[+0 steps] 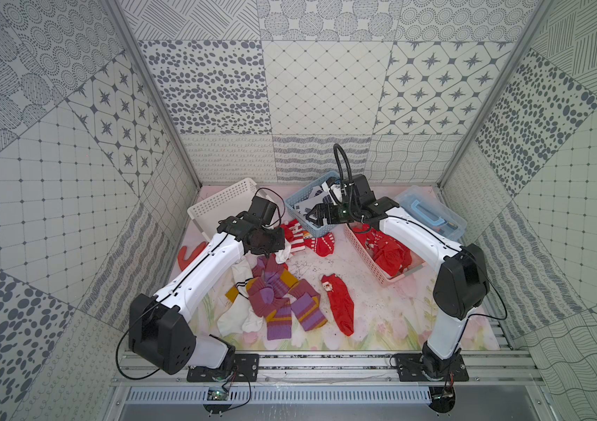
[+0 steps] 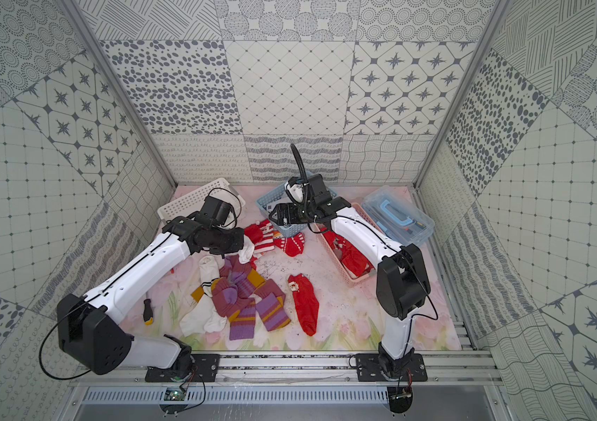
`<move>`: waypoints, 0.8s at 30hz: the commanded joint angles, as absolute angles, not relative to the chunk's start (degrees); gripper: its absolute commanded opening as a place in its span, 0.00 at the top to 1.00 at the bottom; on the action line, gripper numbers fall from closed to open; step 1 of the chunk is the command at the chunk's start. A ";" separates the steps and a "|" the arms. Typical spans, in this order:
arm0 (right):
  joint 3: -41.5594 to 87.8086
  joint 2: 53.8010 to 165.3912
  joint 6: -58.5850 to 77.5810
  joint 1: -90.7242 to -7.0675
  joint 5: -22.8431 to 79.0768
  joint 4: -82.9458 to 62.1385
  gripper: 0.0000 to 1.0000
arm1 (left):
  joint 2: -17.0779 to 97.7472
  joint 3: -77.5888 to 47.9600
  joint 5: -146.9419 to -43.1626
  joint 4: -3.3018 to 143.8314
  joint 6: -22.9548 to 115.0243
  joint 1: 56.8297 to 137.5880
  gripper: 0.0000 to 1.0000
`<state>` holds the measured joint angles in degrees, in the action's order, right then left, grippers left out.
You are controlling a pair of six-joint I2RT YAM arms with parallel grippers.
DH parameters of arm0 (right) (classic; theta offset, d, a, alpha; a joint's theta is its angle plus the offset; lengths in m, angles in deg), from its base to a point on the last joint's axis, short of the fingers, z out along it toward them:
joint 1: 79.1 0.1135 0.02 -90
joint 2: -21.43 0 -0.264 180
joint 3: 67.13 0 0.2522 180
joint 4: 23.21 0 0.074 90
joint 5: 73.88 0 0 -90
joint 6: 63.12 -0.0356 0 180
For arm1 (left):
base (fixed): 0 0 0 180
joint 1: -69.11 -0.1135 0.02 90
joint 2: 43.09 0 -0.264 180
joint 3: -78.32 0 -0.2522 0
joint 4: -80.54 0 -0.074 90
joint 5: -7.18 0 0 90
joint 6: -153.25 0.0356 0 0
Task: Sort the socks into the basket by color
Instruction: Place the sock in the bin.
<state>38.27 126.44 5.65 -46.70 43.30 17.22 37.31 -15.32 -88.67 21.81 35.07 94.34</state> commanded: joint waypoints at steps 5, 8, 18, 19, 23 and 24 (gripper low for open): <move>33.92 123.63 0.13 -45.13 56.46 5.90 0.16 | 37.28 -11.71 -96.69 31.37 30.31 94.46 1.00; 32.71 123.64 -1.75 -44.69 58.92 2.70 0.23 | 37.89 -10.61 -98.05 32.71 29.32 94.47 1.00; 32.54 125.04 -5.30 -44.13 63.23 -3.33 0.39 | 39.51 -9.04 -100.60 37.21 26.69 94.77 1.00; 32.65 125.15 -5.38 -44.03 63.47 -3.51 0.41 | 39.83 -8.78 -100.74 37.26 26.69 94.84 1.00; 32.94 125.58 -5.43 -44.02 63.65 -3.48 0.64 | 40.31 -7.90 -101.04 37.82 26.55 94.88 1.00; 33.03 125.56 -5.41 -44.03 63.76 -3.48 0.69 | 40.32 -7.75 -101.22 38.02 26.45 94.87 1.00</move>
<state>32.32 126.09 -5.28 -44.47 62.57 -0.83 39.97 -9.20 -98.46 33.29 27.79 94.58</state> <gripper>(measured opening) 0.338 0.047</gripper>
